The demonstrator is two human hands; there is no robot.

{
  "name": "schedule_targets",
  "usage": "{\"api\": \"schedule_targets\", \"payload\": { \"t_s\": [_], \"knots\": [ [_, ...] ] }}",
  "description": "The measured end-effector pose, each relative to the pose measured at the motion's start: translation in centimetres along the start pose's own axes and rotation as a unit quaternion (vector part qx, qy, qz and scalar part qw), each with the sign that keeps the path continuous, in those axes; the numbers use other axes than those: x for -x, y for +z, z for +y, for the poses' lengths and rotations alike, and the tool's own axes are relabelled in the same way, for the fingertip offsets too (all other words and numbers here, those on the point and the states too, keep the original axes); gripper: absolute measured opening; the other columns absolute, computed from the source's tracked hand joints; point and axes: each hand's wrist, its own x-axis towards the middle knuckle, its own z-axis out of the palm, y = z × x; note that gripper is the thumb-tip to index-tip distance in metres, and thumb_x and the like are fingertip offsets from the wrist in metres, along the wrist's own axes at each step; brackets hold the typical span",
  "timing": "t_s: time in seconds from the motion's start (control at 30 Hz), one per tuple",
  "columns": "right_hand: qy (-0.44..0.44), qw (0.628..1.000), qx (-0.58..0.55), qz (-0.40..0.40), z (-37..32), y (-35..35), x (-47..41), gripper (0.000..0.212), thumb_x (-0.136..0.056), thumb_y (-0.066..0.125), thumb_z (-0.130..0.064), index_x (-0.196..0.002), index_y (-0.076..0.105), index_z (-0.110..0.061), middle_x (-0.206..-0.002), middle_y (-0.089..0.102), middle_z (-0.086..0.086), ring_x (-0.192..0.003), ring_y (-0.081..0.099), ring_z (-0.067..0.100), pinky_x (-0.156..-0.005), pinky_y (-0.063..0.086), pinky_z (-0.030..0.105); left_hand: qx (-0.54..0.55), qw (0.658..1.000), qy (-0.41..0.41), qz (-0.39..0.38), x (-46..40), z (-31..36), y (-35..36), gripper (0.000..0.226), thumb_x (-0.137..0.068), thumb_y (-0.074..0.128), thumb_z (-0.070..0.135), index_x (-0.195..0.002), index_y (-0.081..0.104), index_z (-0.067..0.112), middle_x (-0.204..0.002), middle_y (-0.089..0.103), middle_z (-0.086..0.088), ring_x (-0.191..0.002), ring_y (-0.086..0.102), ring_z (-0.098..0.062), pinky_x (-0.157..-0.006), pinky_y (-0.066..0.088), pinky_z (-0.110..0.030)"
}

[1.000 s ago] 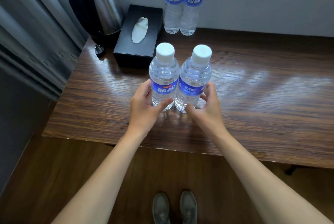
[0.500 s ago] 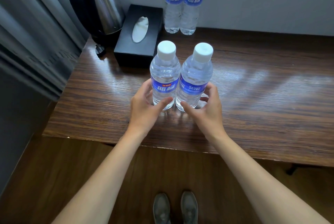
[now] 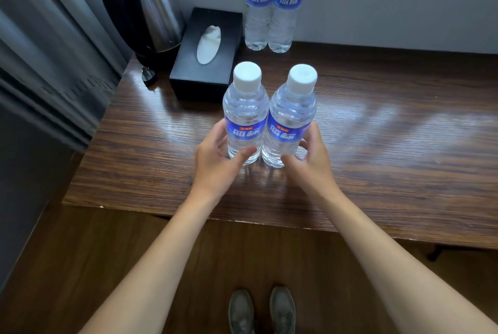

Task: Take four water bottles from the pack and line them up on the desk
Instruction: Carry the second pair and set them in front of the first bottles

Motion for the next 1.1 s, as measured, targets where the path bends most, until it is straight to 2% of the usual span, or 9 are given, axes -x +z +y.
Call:
{"api": "schedule_targets", "payload": {
  "t_s": [0.07, 0.17, 0.27, 0.33, 0.43, 0.6, 0.8, 0.93, 1.1],
  "knots": [
    [-0.001, 1.000, 0.006, -0.009, 0.1, 0.1, 0.1, 0.060, -0.071, 0.069, -0.024, -0.126, 0.045, -0.019, -0.118, 0.060, -0.011, -0.106, 0.058, -0.004, -0.084, 0.051, 0.018, 0.001, 1.000, 0.002, 0.001, 0.1, 0.1, 0.0, 0.059, -0.075, 0.082, 0.005, -0.129, 0.057, 0.000, -0.119, 0.070, 0.000, -0.112, 0.067, -0.008, -0.096, 0.052, -0.024],
    [-0.031, 0.997, 0.063, 0.030, 0.8, 0.6, 0.5, 0.074, -0.064, 0.082, -0.046, -0.123, 0.045, -0.021, -0.121, 0.048, -0.001, -0.117, 0.052, 0.015, -0.094, 0.052, 0.038, -0.006, 1.000, 0.005, 0.009, 0.5, 0.4, 0.0, 0.065, -0.074, 0.084, 0.011, -0.132, 0.055, 0.005, -0.125, 0.068, 0.001, -0.117, 0.064, -0.004, -0.098, 0.050, -0.019],
    [-0.035, 0.990, 0.107, 0.082, 1.6, 1.3, 0.7, 0.083, -0.056, 0.086, -0.054, -0.119, 0.048, -0.016, -0.113, 0.044, -0.003, -0.109, 0.050, 0.018, -0.086, 0.052, 0.045, -0.038, 0.998, 0.003, 0.055, 0.8, 0.5, 0.0, 0.075, -0.068, 0.089, 0.024, -0.133, 0.054, 0.010, -0.126, 0.063, 0.003, -0.119, 0.058, 0.002, -0.095, 0.049, -0.013],
    [-0.032, 0.987, 0.119, 0.105, 1.7, 1.6, 0.8, 0.080, -0.056, 0.084, -0.055, -0.116, 0.049, -0.015, -0.110, 0.047, -0.004, -0.104, 0.052, 0.017, -0.083, 0.052, 0.043, -0.071, 0.994, 0.009, 0.086, 0.7, 0.3, -0.1, 0.081, -0.061, 0.092, 0.032, -0.130, 0.056, 0.010, -0.123, 0.058, -0.001, -0.115, 0.057, 0.000, -0.090, 0.055, -0.018],
    [-0.031, 0.986, 0.111, 0.120, 1.8, 1.6, 0.8, 0.071, -0.060, 0.083, -0.046, -0.115, 0.052, -0.014, -0.109, 0.052, -0.004, -0.101, 0.054, 0.014, -0.081, 0.053, 0.036, -0.103, 0.991, 0.018, 0.089, 0.9, 0.1, 0.2, 0.081, -0.055, 0.094, 0.034, -0.125, 0.060, 0.010, -0.117, 0.060, -0.003, -0.108, 0.060, -0.006, -0.084, 0.056, -0.015],
    [-0.039, 0.987, 0.098, 0.123, 1.8, 1.6, 0.7, 0.061, -0.066, 0.086, -0.031, -0.116, 0.056, -0.014, -0.107, 0.056, -0.004, -0.093, 0.057, 0.004, -0.072, 0.048, 0.013, -0.118, 0.987, 0.023, 0.109, 1.0, -0.5, 1.1, 0.070, -0.059, 0.092, 0.027, -0.121, 0.063, 0.008, -0.112, 0.063, -0.005, -0.107, 0.064, -0.015, -0.090, 0.058, -0.034],
    [-0.042, 0.989, 0.079, 0.119, 1.6, 1.5, -0.2, 0.060, -0.069, 0.084, -0.028, -0.121, 0.057, -0.016, -0.112, 0.060, -0.003, -0.102, 0.061, 0.010, -0.080, 0.055, 0.025, -0.094, 0.989, 0.026, 0.111, -0.1, -0.6, 1.6, 0.063, -0.063, 0.091, 0.019, -0.118, 0.064, 0.007, -0.110, 0.062, -0.002, -0.106, 0.063, -0.009, -0.093, 0.055, -0.024],
    [-0.054, 0.988, 0.091, 0.115, 1.6, 1.3, -1.7, 0.058, -0.071, 0.084, -0.026, -0.122, 0.059, -0.014, -0.113, 0.062, -0.001, -0.103, 0.061, 0.011, -0.084, 0.053, 0.026, -0.081, 0.991, 0.028, 0.105, -1.6, -0.7, 1.8, 0.060, -0.062, 0.091, 0.017, -0.116, 0.065, 0.012, -0.107, 0.059, 0.003, -0.104, 0.063, -0.009, -0.093, 0.055, -0.022],
    [-0.066, 0.986, 0.101, 0.111, 1.8, 1.2, -2.9, 0.057, -0.072, 0.084, -0.024, -0.121, 0.060, -0.010, -0.114, 0.063, 0.001, -0.105, 0.059, 0.007, -0.087, 0.050, 0.018, -0.076, 0.991, 0.031, 0.105, -3.6, -0.7, 2.3, 0.060, -0.064, 0.091, 0.014, -0.118, 0.064, 0.011, -0.107, 0.057, 0.003, -0.104, 0.062, -0.008, -0.094, 0.054, -0.022]
  ]
}}
